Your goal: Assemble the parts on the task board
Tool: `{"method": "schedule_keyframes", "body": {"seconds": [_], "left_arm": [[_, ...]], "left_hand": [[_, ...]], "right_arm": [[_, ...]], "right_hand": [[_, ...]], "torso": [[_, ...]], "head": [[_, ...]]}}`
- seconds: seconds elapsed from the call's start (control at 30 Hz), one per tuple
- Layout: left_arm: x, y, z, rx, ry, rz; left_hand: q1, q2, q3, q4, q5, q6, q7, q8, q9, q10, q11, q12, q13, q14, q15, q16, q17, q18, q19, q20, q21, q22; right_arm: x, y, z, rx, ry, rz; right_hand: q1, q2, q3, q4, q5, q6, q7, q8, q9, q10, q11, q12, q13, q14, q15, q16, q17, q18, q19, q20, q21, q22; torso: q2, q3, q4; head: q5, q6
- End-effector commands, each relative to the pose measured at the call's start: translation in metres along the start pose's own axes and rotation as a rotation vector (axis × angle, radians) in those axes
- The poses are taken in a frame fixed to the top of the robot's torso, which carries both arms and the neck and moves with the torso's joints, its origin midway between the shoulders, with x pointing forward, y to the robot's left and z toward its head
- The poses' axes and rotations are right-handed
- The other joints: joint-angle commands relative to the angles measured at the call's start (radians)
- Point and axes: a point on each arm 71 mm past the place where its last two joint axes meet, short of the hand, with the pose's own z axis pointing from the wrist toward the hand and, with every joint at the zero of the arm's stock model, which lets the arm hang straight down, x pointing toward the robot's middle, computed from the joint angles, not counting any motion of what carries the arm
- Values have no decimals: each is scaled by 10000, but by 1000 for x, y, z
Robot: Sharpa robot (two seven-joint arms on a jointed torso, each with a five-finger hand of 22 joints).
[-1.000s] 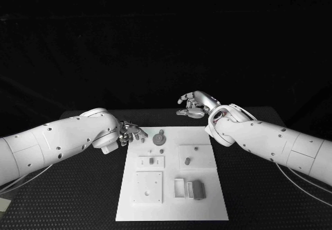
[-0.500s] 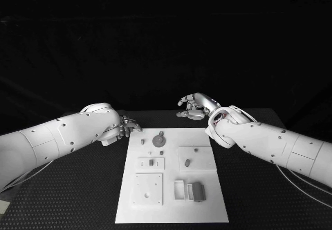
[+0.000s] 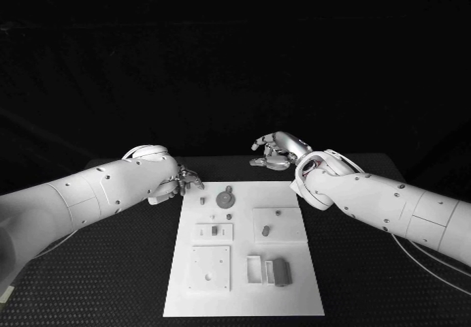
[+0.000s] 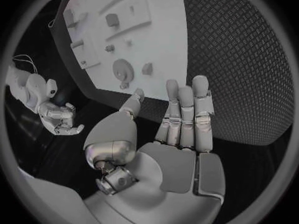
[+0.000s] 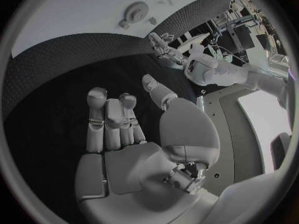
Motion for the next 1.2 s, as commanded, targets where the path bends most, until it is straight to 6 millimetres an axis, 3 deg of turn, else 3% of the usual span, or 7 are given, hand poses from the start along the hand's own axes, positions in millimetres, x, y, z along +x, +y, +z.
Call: {"method": "schedule_keyframes", "body": {"seconds": [0.03, 0.3, 0.63, 1.13, 1.17, 1.2], "left_arm": [[4, -4, 1, 193, 483, 404], [15, -8, 2, 375, 920, 330], [19, -14, 0, 587, 1085, 352], [21, -18, -1, 727, 1197, 283], [21, -18, -1, 733, 1190, 264], [21, -19, -1, 741, 1185, 256]], "left_hand": [[-112, 28, -5, 49, 5, 505, 136, 78, -41, -204, 146, -34, -19, -49, -3, -59, -11, 598, -39, -9, -58, -13], [17, 193, 44, -32, 53, 1033, -45, 357, -182, 95, -25, 26, 5, 174, -165, 106, 57, 570, 239, -139, 17, 98], [67, 213, 32, -9, 51, 1368, -176, 555, -188, 319, -151, 151, 86, 350, -285, 255, 126, 560, 447, -249, 137, 237], [180, 249, 75, -41, 52, 1450, -229, 629, -175, 378, -205, 187, 128, 408, -348, 312, 157, 549, 522, -320, 189, 332], [226, 218, 131, -16, 24, 1455, -230, 638, -175, 380, -207, 186, 133, 410, -352, 315, 160, 540, 531, -326, 191, 346], [414, -149, 748, 390, -36, 1444, -255, 670, -153, 389, -171, 177, 153, 409, -350, 324, 170, 509, 574, -347, 176, 381]], "right_arm": [[-2, 2, 0, -74, 87, -18], [-3, 2, 1, -73, 63, -32], [-2, 3, 2, -86, 70, -27], [-2, 3, 2, -62, 96, -31], [-1, 3, 2, -62, 96, -30], [-1, 3, 2, -63, 100, -30]], "right_hand": [[12, 92, -72, 6, -26, 24, 85, 41, 2, -54, 22, 45, -11, -53, 17, -27, 6, 780, -3, -60, -34, 132], [13, 90, -73, 5, -26, 25, 85, 41, 2, -54, 22, 46, -12, -50, 17, -25, 10, 780, -3, -60, -34, 133], [14, 92, -73, 7, -26, 26, 85, 42, 2, -54, 22, 48, -14, -50, 17, -25, 12, 780, -3, -60, -35, 133], [14, 98, -73, 11, -26, 28, 85, 42, 2, -55, 21, 51, -18, -49, 16, -26, 14, 780, -3, -61, -36, 134], [14, 98, -73, 12, -26, 28, 85, 42, 2, -55, 21, 51, -18, -49, 16, -26, 13, 780, -3, -61, -36, 134], [13, 99, -74, 13, -26, 28, 85, 42, 2, -55, 21, 51, -18, -51, 17, -27, 12, 780, -3, -61, -37, 135]], "torso": [[17, 5, 1], [25, 8, 11], [9, 5, 25], [9, 7, 22], [9, 7, 20], [9, 7, 19]], "head": [[-28, -1], [-85, -27], [-93, -65], [-89, -77], [-90, -73], [-90, -74]]}}
